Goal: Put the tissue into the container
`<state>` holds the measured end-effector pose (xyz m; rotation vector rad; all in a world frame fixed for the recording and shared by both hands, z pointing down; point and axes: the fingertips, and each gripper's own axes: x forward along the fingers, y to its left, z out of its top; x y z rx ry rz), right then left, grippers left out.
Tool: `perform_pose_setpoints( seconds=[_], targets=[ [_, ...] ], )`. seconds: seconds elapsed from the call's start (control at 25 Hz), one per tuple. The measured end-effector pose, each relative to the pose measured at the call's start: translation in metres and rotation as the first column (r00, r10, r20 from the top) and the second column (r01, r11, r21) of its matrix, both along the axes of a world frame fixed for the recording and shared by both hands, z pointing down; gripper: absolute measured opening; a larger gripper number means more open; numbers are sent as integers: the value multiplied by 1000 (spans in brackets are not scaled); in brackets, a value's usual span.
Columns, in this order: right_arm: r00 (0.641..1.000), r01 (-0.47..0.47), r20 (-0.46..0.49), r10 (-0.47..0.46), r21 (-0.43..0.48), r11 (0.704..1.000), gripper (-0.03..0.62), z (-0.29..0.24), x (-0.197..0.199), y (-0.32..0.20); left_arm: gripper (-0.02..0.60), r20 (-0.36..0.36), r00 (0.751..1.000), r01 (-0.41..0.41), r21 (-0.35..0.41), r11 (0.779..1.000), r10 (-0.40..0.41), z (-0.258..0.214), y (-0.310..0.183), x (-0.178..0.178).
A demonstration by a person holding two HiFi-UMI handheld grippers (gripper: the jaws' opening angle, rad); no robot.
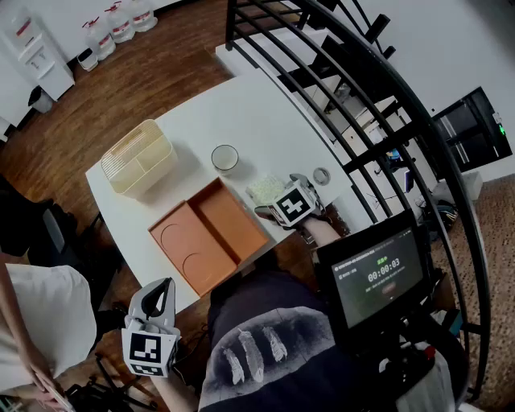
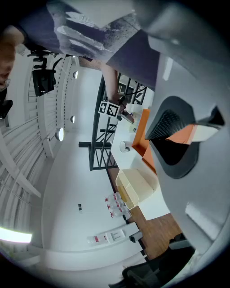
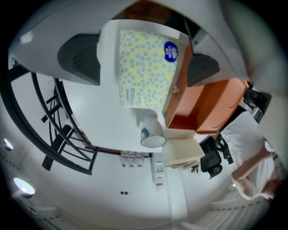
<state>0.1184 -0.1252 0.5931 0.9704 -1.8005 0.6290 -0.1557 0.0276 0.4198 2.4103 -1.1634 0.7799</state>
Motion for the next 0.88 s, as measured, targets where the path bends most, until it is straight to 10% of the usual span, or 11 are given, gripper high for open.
perform_pose_setpoints(
  seconds=[0.48,0.88],
  targets=[
    [999,-28,-21,25,-141,990,472,27,14,23,14,18,1000,-14,23,1000,13,0,10,-7],
    [954,100,286,-86,-35,994,472,-74,-114,51,14,-5,1000,-13,25,1000,13,9,22,-32]
  ],
)
